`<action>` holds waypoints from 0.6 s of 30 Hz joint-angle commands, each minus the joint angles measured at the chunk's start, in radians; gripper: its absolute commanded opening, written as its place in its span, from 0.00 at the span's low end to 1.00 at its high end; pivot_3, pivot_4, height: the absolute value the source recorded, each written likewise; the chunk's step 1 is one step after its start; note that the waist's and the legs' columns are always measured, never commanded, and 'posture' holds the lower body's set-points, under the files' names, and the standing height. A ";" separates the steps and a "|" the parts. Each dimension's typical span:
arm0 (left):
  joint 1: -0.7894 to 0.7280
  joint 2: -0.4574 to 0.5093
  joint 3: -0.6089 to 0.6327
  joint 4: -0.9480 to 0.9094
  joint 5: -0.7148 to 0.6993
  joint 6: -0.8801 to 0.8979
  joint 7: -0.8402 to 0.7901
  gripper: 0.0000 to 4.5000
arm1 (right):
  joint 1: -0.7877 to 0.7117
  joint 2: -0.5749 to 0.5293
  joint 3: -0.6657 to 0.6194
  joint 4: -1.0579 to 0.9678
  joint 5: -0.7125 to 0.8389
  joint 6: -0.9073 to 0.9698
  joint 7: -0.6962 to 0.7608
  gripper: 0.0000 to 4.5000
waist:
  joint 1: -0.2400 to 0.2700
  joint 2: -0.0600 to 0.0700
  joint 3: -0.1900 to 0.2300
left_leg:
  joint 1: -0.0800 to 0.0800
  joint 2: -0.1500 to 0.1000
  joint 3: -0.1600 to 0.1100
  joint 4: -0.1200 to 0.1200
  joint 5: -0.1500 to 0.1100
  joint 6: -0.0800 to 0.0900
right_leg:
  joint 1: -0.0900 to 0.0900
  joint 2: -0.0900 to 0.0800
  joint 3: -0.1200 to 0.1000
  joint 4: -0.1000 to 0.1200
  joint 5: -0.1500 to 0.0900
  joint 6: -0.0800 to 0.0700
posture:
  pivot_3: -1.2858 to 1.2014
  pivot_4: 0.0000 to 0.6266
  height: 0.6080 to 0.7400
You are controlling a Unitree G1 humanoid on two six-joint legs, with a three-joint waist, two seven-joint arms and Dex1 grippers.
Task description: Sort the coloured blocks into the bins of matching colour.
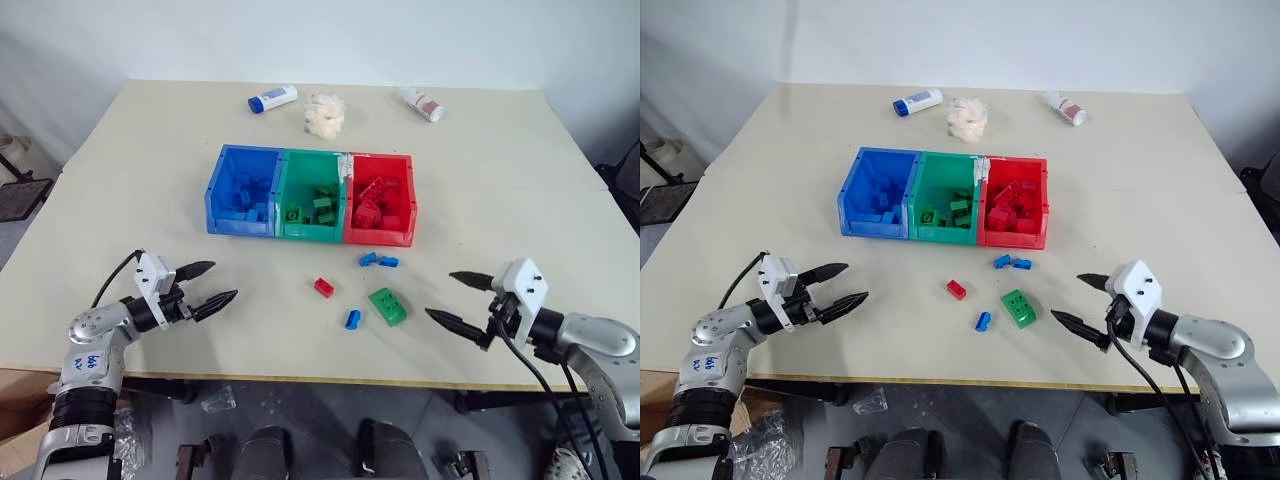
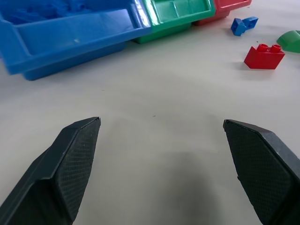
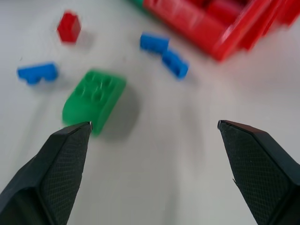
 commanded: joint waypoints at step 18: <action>-0.009 -0.039 -0.006 -0.064 -0.019 -0.044 -0.059 0.99 | -0.090 0.074 0.162 -0.171 0.019 0.184 -0.110 1.00 | -0.005 0.000 0.000 | 0.001 0.001 0.002 0.001 -0.002 0.000 | -0.001 0.001 0.002 0.000 0.000 0.000 | 0.52 0.24 1.00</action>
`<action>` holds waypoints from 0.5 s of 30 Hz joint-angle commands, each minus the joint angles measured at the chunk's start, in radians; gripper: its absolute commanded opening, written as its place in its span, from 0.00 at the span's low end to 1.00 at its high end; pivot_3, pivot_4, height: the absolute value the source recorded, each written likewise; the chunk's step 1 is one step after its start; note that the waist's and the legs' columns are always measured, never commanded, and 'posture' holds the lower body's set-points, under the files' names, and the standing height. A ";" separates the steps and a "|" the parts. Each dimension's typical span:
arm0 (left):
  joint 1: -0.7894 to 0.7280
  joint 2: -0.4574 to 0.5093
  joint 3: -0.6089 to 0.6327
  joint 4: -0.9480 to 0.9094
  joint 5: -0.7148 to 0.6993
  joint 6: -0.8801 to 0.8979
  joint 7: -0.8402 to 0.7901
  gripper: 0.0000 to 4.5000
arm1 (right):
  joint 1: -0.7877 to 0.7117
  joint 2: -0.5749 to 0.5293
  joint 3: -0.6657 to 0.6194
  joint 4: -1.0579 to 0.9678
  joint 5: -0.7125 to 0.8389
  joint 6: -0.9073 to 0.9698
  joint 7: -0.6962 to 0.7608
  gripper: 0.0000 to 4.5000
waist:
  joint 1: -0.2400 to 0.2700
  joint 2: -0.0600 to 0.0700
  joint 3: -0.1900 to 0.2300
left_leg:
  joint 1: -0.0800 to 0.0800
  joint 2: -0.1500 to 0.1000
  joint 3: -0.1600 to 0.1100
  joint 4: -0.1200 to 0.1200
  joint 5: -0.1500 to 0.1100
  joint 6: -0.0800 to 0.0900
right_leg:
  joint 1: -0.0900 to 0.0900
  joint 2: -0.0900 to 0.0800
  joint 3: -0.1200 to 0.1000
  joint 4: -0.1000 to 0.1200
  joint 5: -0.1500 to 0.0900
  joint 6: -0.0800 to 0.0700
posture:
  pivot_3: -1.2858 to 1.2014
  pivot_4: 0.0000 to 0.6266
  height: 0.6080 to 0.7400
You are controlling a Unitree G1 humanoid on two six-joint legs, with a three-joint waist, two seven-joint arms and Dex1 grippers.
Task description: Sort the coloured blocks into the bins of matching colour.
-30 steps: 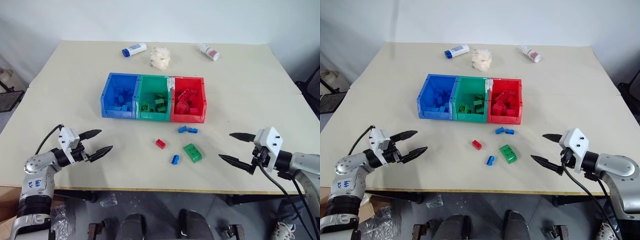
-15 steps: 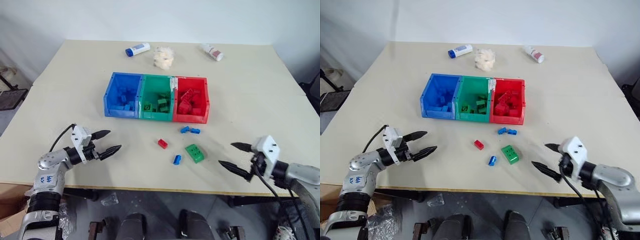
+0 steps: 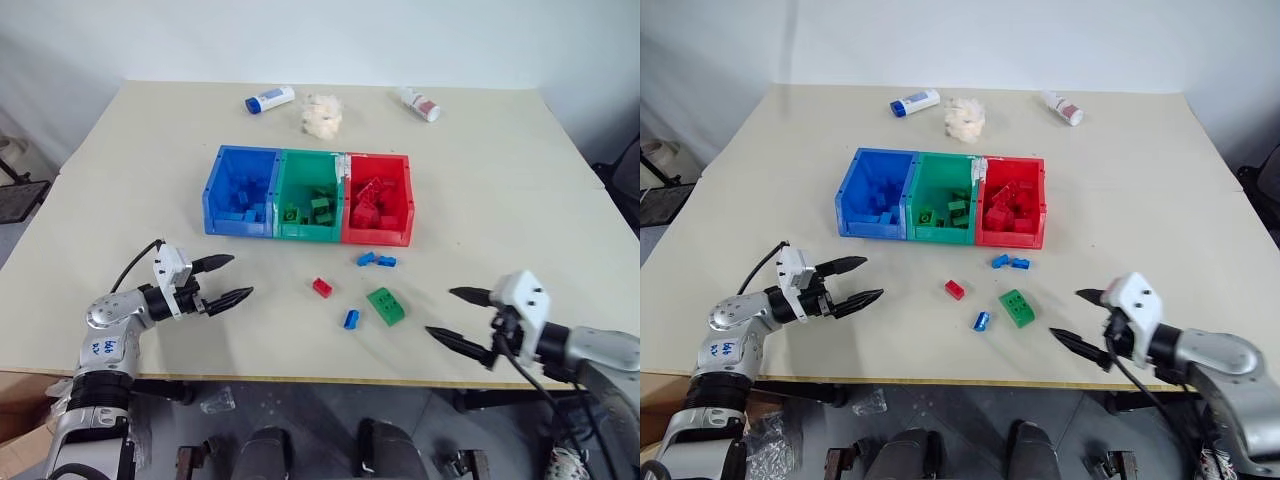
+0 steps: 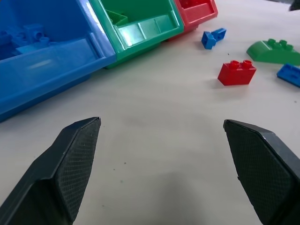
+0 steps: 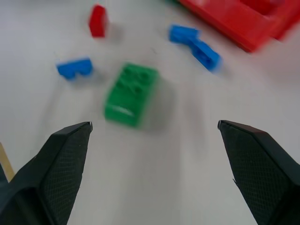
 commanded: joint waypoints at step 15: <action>0.209 0.009 0.070 -0.285 -0.149 0.040 -0.057 1.00 | -0.201 0.192 0.249 0.294 -0.179 -0.153 -0.068 0.71 | -0.014 0.000 0.000 | 0.000 0.001 0.001 0.002 -0.001 0.000 | 0.000 0.001 0.001 0.001 0.000 0.000 | 0.52 0.24 1.00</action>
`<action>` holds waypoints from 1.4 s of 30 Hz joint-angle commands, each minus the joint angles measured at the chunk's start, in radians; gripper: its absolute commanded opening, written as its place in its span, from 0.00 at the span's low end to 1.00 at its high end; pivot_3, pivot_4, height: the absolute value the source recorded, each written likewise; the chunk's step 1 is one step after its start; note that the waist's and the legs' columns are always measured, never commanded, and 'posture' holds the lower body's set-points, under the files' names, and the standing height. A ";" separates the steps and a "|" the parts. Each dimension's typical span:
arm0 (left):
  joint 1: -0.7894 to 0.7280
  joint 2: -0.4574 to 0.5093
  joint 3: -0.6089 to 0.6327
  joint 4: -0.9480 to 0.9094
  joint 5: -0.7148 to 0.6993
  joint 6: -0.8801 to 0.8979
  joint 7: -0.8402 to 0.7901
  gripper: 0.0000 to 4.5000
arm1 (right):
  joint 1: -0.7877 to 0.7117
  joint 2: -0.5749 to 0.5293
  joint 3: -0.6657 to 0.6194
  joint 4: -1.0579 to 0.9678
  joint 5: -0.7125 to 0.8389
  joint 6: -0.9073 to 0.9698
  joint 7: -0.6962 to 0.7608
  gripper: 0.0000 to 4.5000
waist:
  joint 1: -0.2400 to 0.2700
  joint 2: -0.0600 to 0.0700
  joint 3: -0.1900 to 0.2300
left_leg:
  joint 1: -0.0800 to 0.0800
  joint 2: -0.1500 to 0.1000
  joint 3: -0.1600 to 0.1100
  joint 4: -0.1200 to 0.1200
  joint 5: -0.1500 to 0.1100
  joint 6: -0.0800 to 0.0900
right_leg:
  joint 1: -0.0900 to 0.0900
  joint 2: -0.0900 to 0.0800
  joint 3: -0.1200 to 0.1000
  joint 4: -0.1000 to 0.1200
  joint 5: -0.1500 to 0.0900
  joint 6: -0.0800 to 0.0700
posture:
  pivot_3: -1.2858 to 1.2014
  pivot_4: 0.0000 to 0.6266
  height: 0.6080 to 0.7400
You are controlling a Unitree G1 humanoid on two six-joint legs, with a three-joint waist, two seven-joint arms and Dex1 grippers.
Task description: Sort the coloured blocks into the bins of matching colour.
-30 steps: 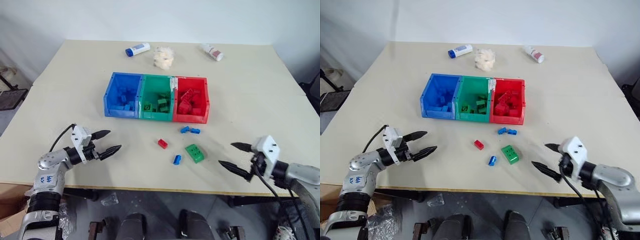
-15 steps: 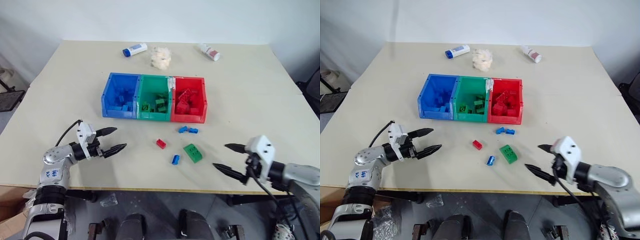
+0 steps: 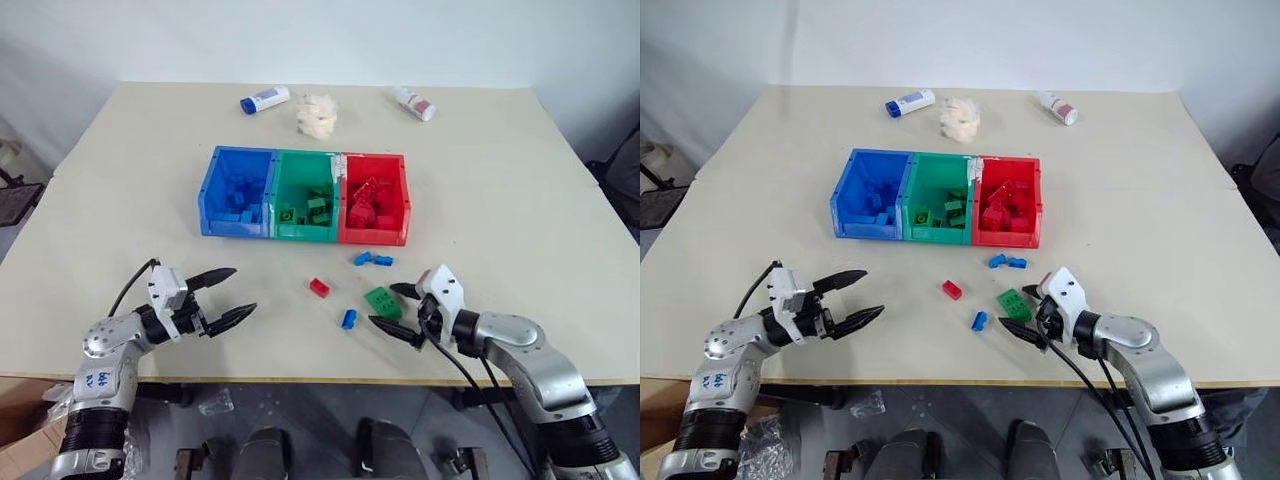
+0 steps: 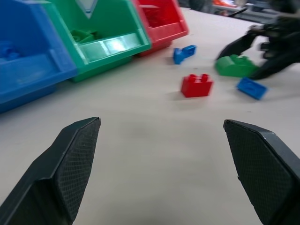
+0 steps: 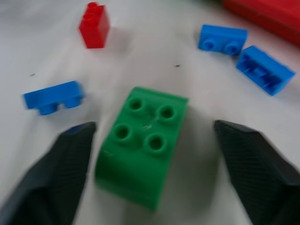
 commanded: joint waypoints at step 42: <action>-0.147 -0.025 -0.048 0.184 -0.031 -0.154 -0.311 1.00 | -0.395 0.137 0.020 0.166 -0.005 -0.137 0.158 0.99 | -0.021 0.000 0.000 | -0.011 0.002 0.012 0.008 -0.003 0.001 | -0.019 0.002 0.012 0.009 0.001 0.001 | 0.52 0.24 1.00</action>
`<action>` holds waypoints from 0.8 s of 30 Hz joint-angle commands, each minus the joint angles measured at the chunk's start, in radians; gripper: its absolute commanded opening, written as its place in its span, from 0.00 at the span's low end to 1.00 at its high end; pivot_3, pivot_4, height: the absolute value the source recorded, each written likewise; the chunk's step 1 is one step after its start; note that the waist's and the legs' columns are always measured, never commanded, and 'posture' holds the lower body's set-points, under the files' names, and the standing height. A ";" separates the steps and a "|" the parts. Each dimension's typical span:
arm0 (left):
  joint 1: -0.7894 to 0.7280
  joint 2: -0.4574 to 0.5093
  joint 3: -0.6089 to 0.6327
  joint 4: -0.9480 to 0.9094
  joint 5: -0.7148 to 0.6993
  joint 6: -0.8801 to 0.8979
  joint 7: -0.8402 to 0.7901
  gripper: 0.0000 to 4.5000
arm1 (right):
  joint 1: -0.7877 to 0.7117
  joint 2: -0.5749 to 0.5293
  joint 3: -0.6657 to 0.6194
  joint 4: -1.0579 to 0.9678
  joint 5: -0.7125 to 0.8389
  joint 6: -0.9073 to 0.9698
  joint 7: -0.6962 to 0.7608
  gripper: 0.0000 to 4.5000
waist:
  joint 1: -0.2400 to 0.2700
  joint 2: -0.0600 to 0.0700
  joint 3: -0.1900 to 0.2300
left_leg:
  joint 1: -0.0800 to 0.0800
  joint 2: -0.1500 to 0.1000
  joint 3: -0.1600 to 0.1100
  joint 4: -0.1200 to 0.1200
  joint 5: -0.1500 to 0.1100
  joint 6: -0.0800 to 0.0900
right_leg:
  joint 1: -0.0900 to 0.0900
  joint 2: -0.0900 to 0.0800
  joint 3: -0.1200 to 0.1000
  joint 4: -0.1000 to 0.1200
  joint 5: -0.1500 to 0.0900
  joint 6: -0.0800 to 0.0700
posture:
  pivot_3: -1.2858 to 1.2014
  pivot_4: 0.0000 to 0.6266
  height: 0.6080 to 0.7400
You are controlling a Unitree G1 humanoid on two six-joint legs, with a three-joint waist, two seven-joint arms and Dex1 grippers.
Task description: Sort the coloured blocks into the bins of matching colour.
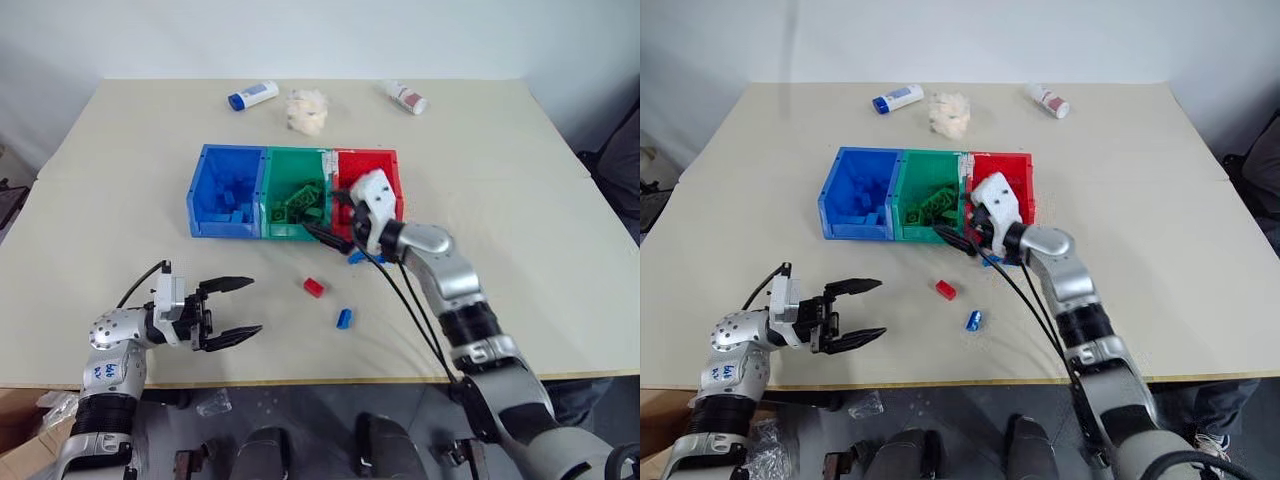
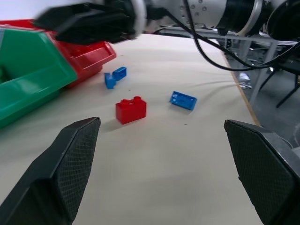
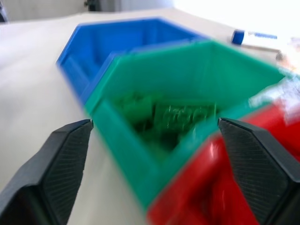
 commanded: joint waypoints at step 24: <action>-0.121 0.018 -0.005 0.182 0.015 -0.049 -0.099 1.00 | 0.689 -0.470 -0.313 -0.669 0.233 0.299 0.110 0.99 | 0.026 0.000 0.000 | 0.001 0.000 0.002 0.004 -0.004 0.002 | 0.002 0.000 0.001 -0.003 0.001 0.001 | 0.52 0.24 1.00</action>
